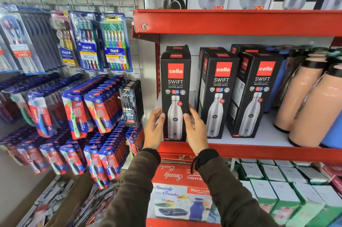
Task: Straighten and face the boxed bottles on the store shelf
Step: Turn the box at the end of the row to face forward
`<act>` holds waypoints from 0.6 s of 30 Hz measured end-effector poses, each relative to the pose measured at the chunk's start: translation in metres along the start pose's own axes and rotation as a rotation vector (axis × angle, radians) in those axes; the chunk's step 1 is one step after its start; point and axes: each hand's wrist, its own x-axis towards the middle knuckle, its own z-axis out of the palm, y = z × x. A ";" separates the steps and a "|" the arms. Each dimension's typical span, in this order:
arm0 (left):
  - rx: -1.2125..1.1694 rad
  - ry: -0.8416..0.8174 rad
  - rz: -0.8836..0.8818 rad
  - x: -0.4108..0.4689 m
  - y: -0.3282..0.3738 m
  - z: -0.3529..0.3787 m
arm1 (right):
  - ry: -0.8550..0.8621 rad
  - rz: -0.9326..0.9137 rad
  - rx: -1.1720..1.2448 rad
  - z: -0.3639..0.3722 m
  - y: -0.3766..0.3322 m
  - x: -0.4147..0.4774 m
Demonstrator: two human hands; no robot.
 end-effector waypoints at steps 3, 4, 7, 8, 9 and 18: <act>-0.010 0.001 -0.009 -0.008 0.001 -0.004 | -0.006 0.001 0.033 -0.003 -0.002 -0.008; -0.010 0.002 -0.011 -0.011 0.001 -0.005 | -0.008 0.003 0.033 -0.004 -0.003 -0.011; -0.008 0.002 -0.008 -0.019 0.003 -0.008 | -0.013 0.008 0.029 -0.007 -0.006 -0.019; -0.006 0.003 -0.004 -0.021 0.004 -0.008 | -0.015 0.006 0.026 -0.008 -0.007 -0.020; -0.001 0.003 -0.001 -0.023 0.005 -0.008 | -0.017 0.004 0.020 -0.009 -0.008 -0.022; 0.023 0.016 -0.008 -0.026 0.013 -0.003 | -0.043 0.013 -0.068 -0.009 -0.013 -0.022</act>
